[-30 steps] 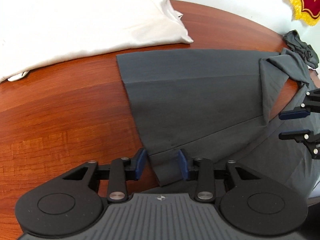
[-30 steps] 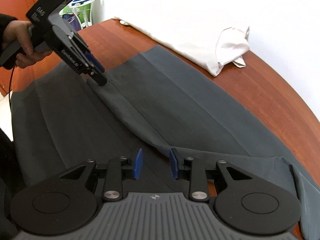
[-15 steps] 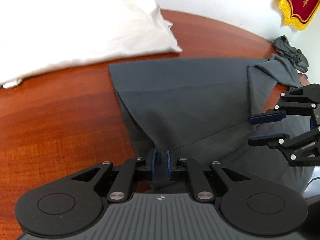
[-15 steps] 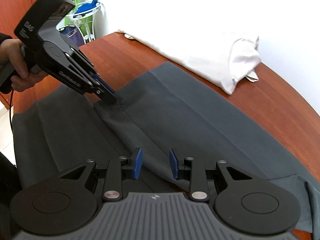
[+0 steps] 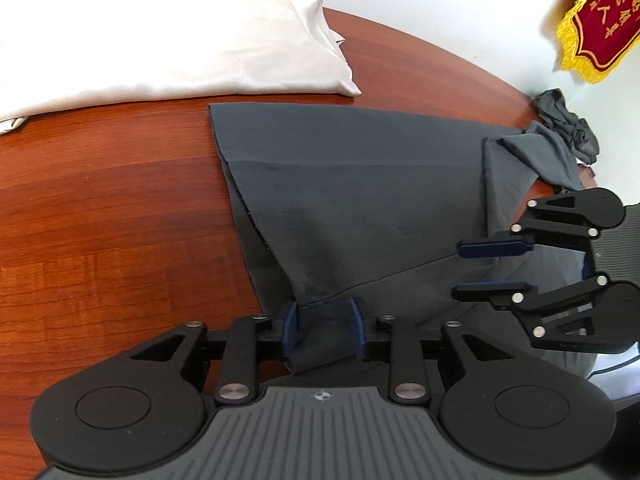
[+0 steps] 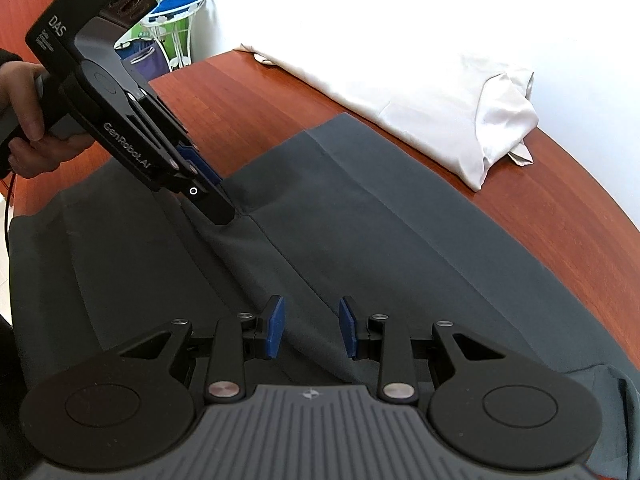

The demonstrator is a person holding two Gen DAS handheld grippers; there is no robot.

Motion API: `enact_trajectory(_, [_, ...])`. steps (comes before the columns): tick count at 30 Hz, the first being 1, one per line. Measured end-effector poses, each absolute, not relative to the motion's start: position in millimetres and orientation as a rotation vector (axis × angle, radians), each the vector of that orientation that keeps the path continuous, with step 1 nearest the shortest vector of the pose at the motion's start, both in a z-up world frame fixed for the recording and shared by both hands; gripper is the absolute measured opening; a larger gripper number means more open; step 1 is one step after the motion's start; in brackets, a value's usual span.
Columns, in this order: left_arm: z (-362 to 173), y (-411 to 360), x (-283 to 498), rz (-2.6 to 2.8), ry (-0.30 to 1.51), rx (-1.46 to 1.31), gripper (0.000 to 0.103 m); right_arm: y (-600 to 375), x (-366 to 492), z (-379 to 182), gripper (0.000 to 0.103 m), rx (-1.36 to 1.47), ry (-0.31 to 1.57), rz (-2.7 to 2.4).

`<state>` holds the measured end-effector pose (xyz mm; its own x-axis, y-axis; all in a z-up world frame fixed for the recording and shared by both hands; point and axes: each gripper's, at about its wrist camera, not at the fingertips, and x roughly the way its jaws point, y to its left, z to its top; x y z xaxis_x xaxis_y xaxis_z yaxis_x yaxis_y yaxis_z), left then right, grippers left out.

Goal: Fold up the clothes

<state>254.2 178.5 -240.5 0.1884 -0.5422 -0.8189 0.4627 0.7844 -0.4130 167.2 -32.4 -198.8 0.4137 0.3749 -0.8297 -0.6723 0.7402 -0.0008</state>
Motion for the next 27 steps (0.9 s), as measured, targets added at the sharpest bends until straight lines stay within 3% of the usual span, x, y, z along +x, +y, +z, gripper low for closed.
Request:
enact_trajectory(2, [-241,181,256,-0.719,1.191,-0.099,0.028,-32,167,-200,0.035,-0.366,0.931,0.678])
enact_trajectory(3, [-240,181,255,-0.729,1.177,-0.091,0.019,-31,167,-200,0.035,-0.369,0.93,0.678])
enact_trajectory(4, [-239,181,254,-0.738,1.163,-0.081,0.004,-32,167,-200,0.035,-0.37,0.93,0.678])
enact_trajectory(5, [-239,181,254,-0.739,1.16,-0.08,0.003,-32,167,-200,0.035,-0.372,0.929,0.676])
enact_trajectory(16, [-178,210,249,-0.719,0.895,-0.2,0.003,-34,178,-179,0.043,-0.35,0.838,0.662])
enact_trajectory(27, [-163,211,250,-0.755,0.856,-0.271,0.003,-4,189,-148,0.045,-0.424,0.65,0.732])
